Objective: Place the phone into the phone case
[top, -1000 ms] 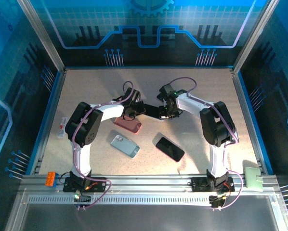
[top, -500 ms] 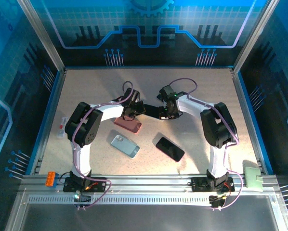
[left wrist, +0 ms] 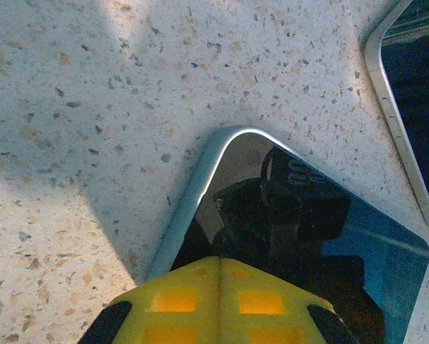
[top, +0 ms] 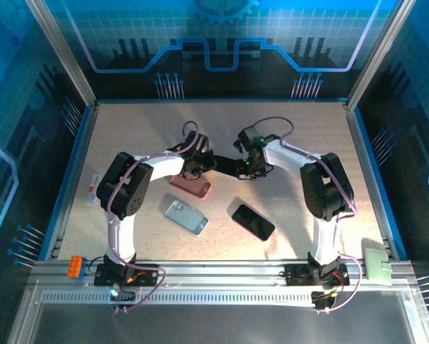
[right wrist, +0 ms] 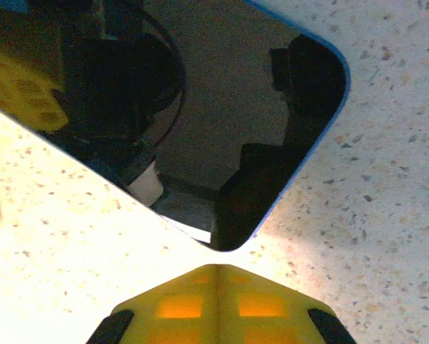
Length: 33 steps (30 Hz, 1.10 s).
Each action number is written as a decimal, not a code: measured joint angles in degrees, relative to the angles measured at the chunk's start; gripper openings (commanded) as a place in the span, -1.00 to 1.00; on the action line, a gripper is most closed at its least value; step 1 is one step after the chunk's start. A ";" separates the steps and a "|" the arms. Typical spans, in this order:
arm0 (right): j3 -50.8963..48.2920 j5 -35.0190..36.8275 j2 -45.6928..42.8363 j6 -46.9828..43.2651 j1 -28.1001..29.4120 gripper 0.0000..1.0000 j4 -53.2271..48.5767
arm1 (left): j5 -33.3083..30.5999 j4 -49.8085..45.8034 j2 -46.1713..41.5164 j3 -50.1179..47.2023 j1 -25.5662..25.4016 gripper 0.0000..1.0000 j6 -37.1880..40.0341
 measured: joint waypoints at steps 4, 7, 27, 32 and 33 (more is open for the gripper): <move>1.11 -1.40 0.02 0.02 0.00 -1.00 -0.04 | -0.09 0.00 0.00 0.00 0.00 -1.00 0.00; 1.11 -1.60 0.28 0.02 -0.02 -1.00 -0.20 | -0.11 -0.02 0.00 0.00 0.00 -1.00 0.00; 1.31 -3.63 3.19 -0.22 -1.03 -1.00 -0.09 | -0.15 -0.22 0.00 0.09 0.00 -1.00 0.00; 0.63 -3.43 3.30 -0.70 -0.87 -1.00 0.55 | -0.15 -0.24 0.00 0.09 0.00 -1.00 0.00; 0.44 -3.45 3.28 -0.74 -0.87 -1.00 0.76 | -0.15 -0.24 0.00 0.09 0.00 -1.00 0.00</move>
